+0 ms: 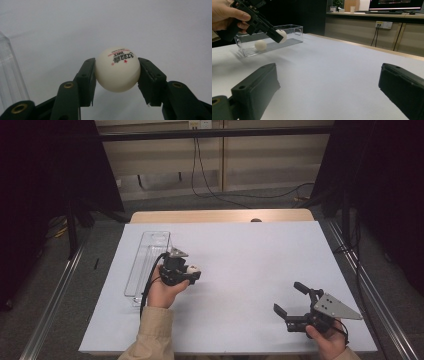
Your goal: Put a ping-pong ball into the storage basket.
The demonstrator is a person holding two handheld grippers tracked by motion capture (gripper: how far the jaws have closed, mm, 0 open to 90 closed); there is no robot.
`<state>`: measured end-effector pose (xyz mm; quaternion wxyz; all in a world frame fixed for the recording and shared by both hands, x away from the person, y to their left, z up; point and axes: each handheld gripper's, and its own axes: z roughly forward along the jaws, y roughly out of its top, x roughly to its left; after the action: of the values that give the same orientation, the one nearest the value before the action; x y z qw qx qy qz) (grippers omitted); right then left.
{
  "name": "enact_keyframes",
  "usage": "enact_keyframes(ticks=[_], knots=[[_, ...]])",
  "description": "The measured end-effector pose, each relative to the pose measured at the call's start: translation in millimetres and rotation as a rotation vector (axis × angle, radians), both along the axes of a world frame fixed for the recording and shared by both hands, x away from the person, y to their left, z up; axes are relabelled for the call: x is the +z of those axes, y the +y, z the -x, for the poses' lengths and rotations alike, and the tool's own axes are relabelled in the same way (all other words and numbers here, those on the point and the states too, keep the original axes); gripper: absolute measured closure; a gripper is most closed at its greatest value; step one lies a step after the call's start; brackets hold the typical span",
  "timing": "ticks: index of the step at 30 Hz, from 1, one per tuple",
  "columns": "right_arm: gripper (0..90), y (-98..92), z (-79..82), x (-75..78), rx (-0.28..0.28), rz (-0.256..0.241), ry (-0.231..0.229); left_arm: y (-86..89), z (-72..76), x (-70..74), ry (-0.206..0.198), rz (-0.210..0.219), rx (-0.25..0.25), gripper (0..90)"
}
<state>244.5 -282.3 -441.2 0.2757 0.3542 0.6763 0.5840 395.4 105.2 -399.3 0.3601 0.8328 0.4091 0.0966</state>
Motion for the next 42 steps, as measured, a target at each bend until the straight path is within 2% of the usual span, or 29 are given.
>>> enact_keyframes(ticks=[26,28,42], knots=[[1.8,0.0,-0.4,-0.3,0.001,0.002,0.0,14.0,-1.4,5.2,-0.014,-0.013,0.027,51.1],[1.8,0.2,-0.2,-0.2,0.002,0.001,0.0,14.9,-1.2,5.8,-0.013,0.003,0.039,51.1],[1.8,-1.0,-0.7,0.0,0.001,0.002,-0.003,22.7,-1.5,8.7,-0.009,0.005,0.05,51.1]])
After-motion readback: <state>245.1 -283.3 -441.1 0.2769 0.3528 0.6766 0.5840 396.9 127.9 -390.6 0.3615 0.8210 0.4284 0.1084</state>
